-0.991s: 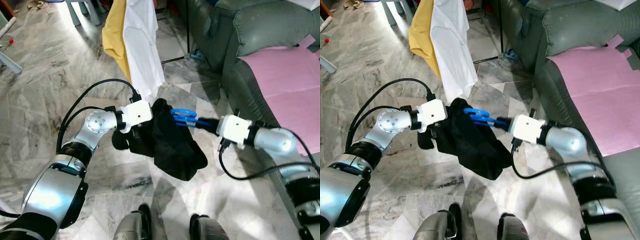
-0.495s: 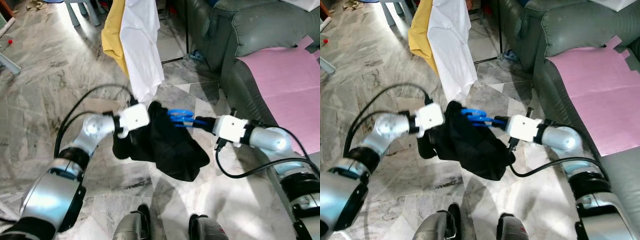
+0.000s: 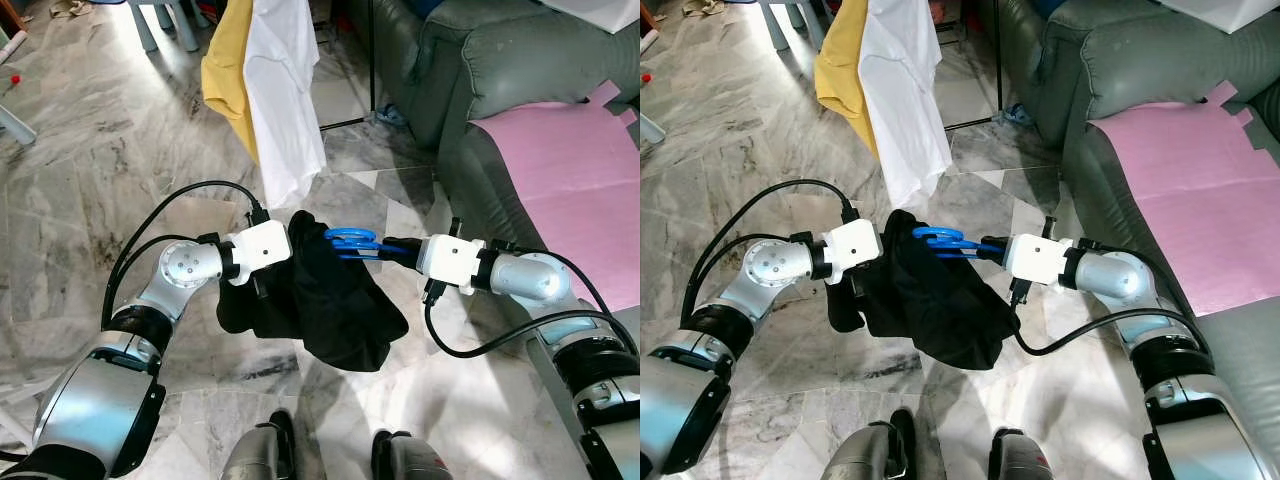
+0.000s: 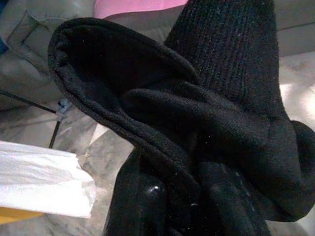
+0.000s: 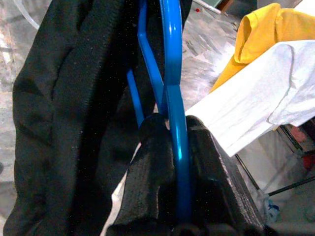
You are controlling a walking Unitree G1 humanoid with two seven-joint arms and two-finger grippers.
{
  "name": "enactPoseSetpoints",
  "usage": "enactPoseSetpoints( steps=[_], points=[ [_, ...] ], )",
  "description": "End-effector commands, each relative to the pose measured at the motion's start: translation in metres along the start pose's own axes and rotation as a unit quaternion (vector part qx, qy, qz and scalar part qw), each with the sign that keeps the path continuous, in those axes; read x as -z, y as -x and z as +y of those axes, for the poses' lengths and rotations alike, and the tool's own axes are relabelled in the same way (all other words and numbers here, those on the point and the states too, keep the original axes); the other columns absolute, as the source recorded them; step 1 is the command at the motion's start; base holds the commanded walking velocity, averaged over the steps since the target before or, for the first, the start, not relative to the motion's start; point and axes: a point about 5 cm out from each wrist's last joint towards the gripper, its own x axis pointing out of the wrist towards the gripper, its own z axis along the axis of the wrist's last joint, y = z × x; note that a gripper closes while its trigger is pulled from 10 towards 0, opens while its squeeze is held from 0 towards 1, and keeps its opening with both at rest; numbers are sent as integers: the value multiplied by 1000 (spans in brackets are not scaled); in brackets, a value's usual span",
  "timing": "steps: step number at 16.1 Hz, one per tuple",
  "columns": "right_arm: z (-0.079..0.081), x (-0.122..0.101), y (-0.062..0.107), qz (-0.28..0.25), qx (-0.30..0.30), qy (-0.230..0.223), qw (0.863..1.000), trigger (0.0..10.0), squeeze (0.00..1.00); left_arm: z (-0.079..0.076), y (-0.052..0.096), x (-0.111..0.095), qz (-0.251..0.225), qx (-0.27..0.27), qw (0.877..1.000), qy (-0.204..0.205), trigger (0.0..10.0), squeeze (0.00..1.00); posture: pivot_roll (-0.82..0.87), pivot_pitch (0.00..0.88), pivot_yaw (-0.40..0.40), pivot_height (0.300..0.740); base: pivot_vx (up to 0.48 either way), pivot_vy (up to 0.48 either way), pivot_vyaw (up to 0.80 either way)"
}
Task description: Hang hanger
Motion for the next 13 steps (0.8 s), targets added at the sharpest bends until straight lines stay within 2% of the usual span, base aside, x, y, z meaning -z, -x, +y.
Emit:
enactPoseSetpoints(
  steps=[1, 2, 3, 8, 10, 13],
  points=[
    [-16, -1, 11, -8, 40, -1, 999, 10000, 0, -2, 22, 27, 53, -34, 997, 45, 0, 0, -109, 186, 44, 740, 0, 0, 0],
    [-18, 0, 13, -7, 43, -3, 999, 10000, 827, -2, 23, 29, 57, -37, 997, 47, 0, 0, -110, 187, 46, 740, 0, 0, 0],
    [-20, 0, 14, -5, 48, -2, 999, 10000, 1000, -3, 24, 30, 61, -41, 996, 52, 0, 0, -111, 187, 47, 740, 0, 0, 0],
    [-37, 2, 31, 27, 45, 0, 999, 10000, 1000, -7, 34, 47, 94, -74, 987, 105, 0, 0, -120, 186, 49, 740, 0, 0, 0],
    [-40, 10, 41, 62, 62, 20, 996, 10000, 1000, -6, 41, 55, 118, -101, 981, 120, 0, 0, -122, 185, 49, 740, 0, 0, 0],
    [-50, 17, 54, 97, 119, 13, 988, 10000, 1000, -3, 54, 66, 143, -149, 968, 145, 0, 0, -128, 185, 50, 740, 0, 0, 0]
  ],
)
